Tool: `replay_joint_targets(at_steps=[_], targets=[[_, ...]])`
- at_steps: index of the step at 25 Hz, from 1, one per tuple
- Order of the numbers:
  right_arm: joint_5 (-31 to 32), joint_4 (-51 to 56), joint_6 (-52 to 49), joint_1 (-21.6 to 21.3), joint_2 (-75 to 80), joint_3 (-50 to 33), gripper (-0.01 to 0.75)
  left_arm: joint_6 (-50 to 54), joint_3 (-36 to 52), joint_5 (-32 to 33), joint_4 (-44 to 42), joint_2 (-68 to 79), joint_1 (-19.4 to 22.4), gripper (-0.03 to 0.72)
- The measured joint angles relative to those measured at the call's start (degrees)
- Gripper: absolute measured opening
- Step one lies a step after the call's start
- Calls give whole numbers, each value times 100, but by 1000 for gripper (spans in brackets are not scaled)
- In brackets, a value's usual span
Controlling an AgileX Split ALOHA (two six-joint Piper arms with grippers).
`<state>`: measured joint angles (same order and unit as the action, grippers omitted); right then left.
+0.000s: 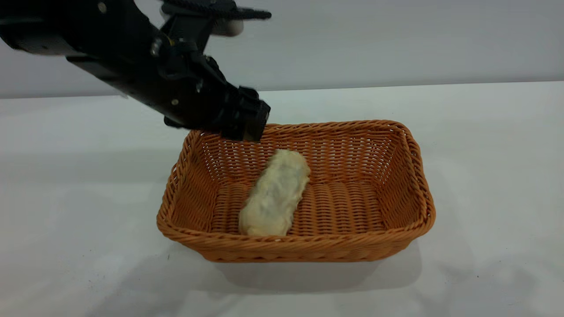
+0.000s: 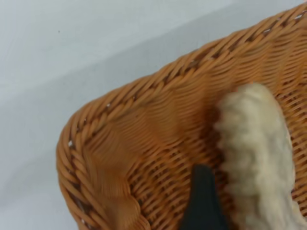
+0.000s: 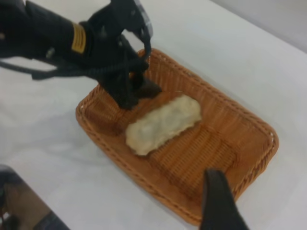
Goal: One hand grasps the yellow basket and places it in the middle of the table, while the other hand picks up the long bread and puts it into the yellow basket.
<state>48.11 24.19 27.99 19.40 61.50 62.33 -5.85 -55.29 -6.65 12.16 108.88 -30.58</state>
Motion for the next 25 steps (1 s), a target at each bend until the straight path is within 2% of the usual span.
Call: replay_joint_targets(at_steps=[6, 16, 25], targets=[[342, -40, -5, 0, -28, 0, 486, -878, 0, 888, 0, -1014, 143, 556], [756, -929, -599, 0, -1120, -211, 486, -995, 28, 2808, -18, -3482, 1013, 540], [1306, -1421, -1258, 0, -2879, -971, 486, -995, 41, 4724, -85, -5444, 1103, 540]])
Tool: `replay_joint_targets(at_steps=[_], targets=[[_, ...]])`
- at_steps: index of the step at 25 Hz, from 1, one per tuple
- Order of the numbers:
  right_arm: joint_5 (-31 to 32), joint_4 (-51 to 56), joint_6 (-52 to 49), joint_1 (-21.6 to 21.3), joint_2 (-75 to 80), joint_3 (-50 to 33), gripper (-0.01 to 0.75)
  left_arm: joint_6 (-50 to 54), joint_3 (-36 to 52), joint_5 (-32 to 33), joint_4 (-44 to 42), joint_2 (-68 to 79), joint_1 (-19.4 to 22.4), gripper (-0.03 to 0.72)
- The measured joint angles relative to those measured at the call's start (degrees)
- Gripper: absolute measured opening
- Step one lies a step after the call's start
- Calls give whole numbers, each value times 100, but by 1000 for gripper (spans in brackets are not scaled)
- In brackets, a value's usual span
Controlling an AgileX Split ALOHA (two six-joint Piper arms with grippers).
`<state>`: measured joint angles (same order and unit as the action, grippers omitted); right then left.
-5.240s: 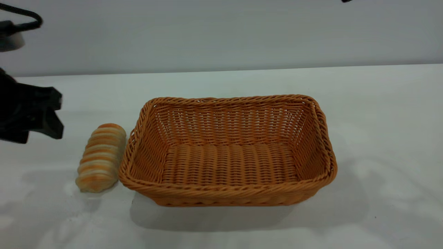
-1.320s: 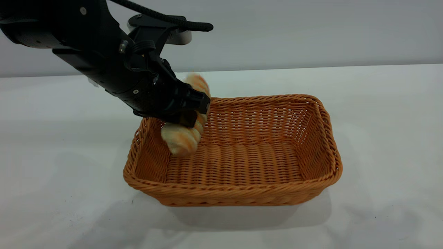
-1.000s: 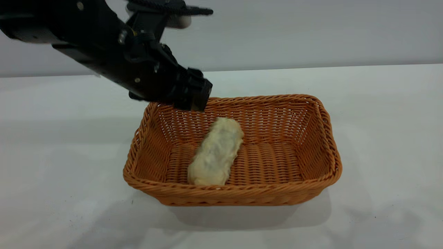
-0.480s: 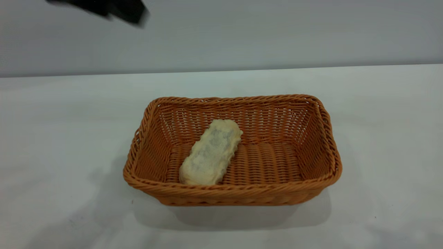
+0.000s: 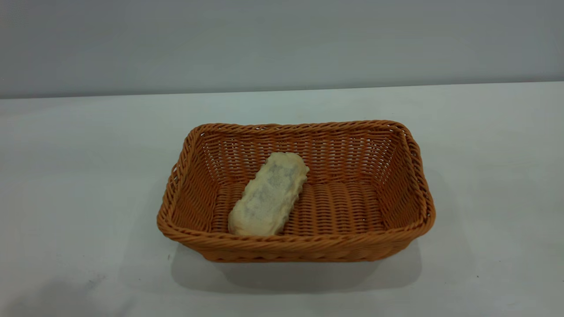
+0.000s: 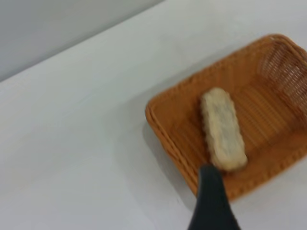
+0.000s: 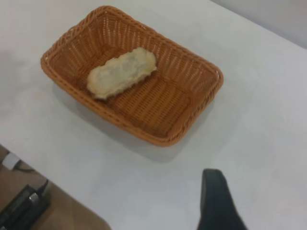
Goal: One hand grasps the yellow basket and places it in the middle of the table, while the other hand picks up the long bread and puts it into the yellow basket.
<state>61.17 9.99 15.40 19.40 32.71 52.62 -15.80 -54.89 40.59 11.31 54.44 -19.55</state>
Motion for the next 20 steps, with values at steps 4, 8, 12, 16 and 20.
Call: replay_joint_targets(at_steps=[4, 8, 12, 16, 20], targets=[[199, -41, -128, 0, -639, -401, 486, 54, 84, 704, -174, -784, 0, 540], [375, -205, -403, 0, -1064, -782, 486, 395, 439, 1096, -442, -1541, 0, 540], [477, -430, -753, 0, -1389, -1220, 486, 758, 930, 1460, -661, -2270, 0, 540], [479, -752, -995, 0, -1805, -1692, 486, 924, 1392, 1818, -689, -3012, 0, 540], [402, -922, -1276, 0, -2244, -2112, 486, 995, 1698, 2114, -689, -3706, 0, 540]])
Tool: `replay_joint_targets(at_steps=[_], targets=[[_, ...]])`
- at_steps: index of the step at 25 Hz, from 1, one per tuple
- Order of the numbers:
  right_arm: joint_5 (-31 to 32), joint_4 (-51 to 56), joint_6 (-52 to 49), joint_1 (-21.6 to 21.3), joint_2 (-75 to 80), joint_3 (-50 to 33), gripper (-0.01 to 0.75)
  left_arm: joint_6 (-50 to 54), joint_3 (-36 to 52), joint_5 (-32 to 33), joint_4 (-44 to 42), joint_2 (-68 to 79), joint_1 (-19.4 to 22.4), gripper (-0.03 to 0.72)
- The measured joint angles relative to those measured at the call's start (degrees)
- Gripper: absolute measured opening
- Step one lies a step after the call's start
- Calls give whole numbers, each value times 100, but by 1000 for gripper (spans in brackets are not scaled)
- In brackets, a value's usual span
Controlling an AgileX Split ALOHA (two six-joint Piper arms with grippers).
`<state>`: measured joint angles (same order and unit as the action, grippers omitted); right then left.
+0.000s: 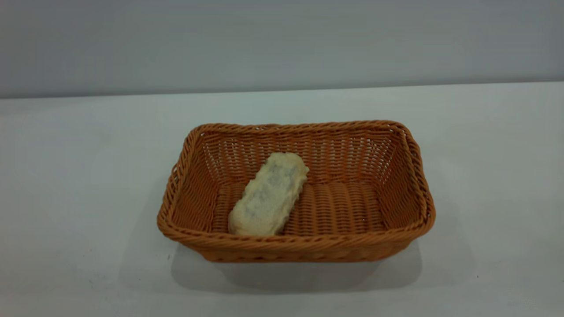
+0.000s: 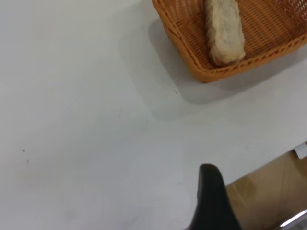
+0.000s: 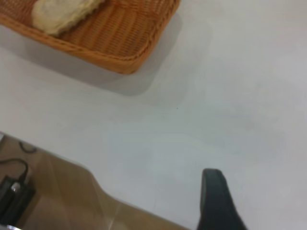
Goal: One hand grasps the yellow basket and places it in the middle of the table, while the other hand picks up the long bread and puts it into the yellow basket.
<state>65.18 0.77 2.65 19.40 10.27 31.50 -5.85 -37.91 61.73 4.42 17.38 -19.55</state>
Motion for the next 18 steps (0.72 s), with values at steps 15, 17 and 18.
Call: replay_joint_targets(at_steps=[15, 17, 18], targets=[[46, -312, -87, 0, -1050, -377, 486, 123, 223, 489, -301, -1208, 0, 540], [30, -312, -87, 0, -1096, -410, 486, 123, 343, 489, -350, -1257, 0, 540], [30, -312, -87, 0, -1115, -410, 486, 123, 426, 489, -391, -1288, 0, 540]])
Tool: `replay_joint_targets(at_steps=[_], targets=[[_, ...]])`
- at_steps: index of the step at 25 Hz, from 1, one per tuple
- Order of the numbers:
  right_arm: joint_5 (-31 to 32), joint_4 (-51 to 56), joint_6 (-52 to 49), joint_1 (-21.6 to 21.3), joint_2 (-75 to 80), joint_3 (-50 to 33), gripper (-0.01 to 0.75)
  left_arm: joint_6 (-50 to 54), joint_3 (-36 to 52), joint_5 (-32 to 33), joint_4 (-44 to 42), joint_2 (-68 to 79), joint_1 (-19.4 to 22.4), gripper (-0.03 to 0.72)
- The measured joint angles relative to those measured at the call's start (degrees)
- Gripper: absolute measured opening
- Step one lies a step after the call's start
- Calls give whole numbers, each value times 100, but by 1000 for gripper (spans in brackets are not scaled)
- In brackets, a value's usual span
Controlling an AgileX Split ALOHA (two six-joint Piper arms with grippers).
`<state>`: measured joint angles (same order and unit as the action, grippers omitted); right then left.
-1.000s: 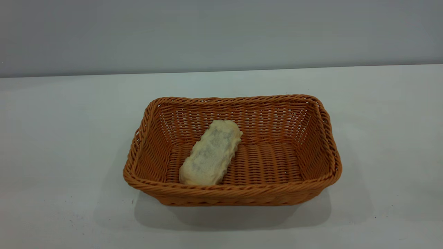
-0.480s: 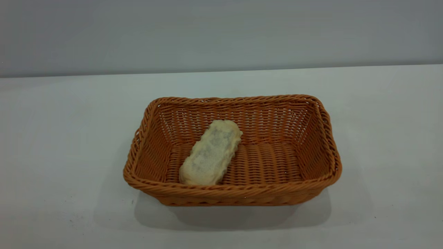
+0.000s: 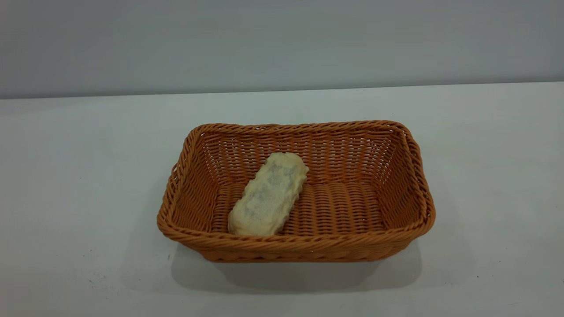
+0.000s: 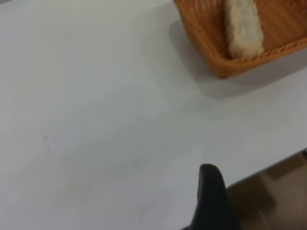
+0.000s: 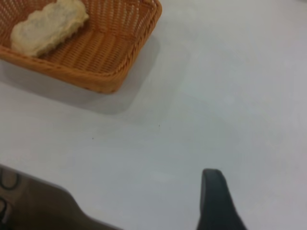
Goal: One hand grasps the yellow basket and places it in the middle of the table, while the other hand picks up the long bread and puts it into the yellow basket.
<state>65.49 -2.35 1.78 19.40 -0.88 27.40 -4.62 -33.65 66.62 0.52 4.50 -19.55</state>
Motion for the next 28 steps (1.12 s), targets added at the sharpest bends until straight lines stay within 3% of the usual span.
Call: replay_joint_targets(at_steps=[5, 28], targets=[[-11, 0, -15, 0, 3, -2, 486, 0, 454, -83, -52, -186, 0, 540], [-18, 5, -27, 0, -1, -30, 486, 249, 572, -174, -155, -246, 0, 540]])
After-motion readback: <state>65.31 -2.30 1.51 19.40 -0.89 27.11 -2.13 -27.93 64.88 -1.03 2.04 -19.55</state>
